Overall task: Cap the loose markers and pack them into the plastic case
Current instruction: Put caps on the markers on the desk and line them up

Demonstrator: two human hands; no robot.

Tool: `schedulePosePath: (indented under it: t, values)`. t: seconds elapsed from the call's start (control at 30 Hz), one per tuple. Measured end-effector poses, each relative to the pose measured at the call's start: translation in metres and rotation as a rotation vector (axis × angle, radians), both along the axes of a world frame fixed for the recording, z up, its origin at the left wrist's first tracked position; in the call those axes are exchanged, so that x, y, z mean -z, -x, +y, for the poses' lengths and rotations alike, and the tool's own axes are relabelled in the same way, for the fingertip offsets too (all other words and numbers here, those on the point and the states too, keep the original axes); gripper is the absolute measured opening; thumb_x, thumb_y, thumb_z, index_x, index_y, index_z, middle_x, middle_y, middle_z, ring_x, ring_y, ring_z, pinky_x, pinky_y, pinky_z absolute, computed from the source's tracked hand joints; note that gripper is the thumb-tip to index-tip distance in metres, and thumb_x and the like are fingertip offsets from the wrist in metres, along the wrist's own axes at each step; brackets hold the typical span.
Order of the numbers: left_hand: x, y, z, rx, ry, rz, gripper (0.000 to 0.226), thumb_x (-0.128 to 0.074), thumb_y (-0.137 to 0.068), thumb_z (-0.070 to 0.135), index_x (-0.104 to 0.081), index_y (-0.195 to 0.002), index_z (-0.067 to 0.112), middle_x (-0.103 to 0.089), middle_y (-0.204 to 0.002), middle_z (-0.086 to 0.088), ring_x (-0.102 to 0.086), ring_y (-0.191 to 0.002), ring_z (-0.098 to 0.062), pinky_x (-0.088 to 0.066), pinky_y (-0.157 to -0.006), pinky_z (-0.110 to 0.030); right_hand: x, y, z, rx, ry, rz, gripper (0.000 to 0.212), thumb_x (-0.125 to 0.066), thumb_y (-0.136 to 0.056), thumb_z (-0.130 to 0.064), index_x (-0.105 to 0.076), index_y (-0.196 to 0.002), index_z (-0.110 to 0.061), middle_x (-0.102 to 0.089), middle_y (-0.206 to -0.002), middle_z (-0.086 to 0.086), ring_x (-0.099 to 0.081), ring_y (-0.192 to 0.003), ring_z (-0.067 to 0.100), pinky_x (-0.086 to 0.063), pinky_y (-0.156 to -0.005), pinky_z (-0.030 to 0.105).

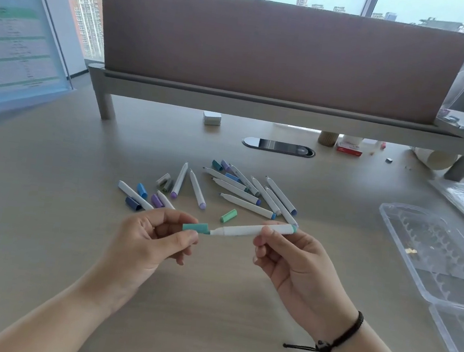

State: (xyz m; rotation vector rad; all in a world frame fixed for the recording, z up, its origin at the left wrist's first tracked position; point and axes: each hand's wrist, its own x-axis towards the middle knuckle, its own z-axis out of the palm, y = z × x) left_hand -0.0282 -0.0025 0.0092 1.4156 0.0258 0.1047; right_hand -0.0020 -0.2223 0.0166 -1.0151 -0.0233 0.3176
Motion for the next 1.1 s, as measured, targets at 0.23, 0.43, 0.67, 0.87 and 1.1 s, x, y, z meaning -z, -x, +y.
schedulePosePath:
  t: [0.23, 0.43, 0.67, 0.87, 1.1]
  values:
    - [-0.004, 0.002, 0.0, 0.017, 0.041, 0.011, 0.038, -0.082, -0.053, 0.031, -0.08, -0.086, 0.011, -0.071, -0.075, -0.019, -0.064, -0.058, -0.018, -0.054, -0.053, -0.025, 0.0, 0.0, 0.0, 0.032, -0.022, 0.026, 0.015, -0.074, -0.067, -0.011, -0.076, -0.08, -0.005, -0.063, -0.074, 0.014, -0.055, -0.06, 0.016, -0.055, -0.061, 0.026]
    - [-0.006, 0.006, -0.005, 0.041, 0.01, 0.003, 0.066, -0.095, -0.039, 0.054, -0.08, -0.087, 0.011, -0.073, -0.076, -0.021, -0.068, -0.06, -0.022, -0.057, -0.056, -0.028, -0.002, 0.008, 0.007, -0.034, 0.029, 0.044, 0.009, -0.072, -0.07, -0.006, -0.078, -0.076, -0.008, -0.066, -0.074, 0.017, -0.06, -0.06, 0.019, -0.057, -0.061, 0.029]
    - [-0.007, 0.009, -0.006, 0.01, 0.015, -0.05, 0.066, -0.095, -0.04, 0.054, -0.08, -0.085, 0.008, -0.071, -0.073, -0.025, -0.069, -0.058, -0.028, -0.058, -0.056, -0.03, -0.003, 0.01, 0.009, -0.046, -0.015, 0.081, 0.009, -0.071, -0.069, -0.005, -0.078, -0.076, -0.006, -0.069, -0.073, 0.019, -0.065, -0.059, 0.021, -0.058, -0.06, 0.03]
    - [-0.003, 0.009, -0.008, -0.006, -0.019, -0.087, 0.066, -0.094, -0.04, 0.056, -0.08, -0.084, 0.01, -0.071, -0.072, -0.025, -0.069, -0.057, -0.029, -0.059, -0.056, -0.031, -0.003, 0.011, 0.009, -0.043, -0.025, 0.056, 0.008, -0.071, -0.069, -0.004, -0.078, -0.074, -0.006, -0.068, -0.071, 0.019, -0.065, -0.057, 0.022, -0.058, -0.06, 0.031]
    - [-0.002, 0.009, -0.007, 0.0, -0.079, -0.057, 0.02, -0.086, -0.064, 0.023, -0.081, -0.079, 0.011, -0.07, -0.069, -0.025, -0.068, -0.054, -0.03, -0.058, -0.053, -0.031, 0.004, 0.007, 0.007, -0.059, 0.006, 0.034, 0.011, -0.074, -0.067, -0.006, -0.077, -0.076, -0.004, -0.068, -0.074, 0.021, -0.065, -0.058, 0.025, -0.058, -0.06, 0.032]
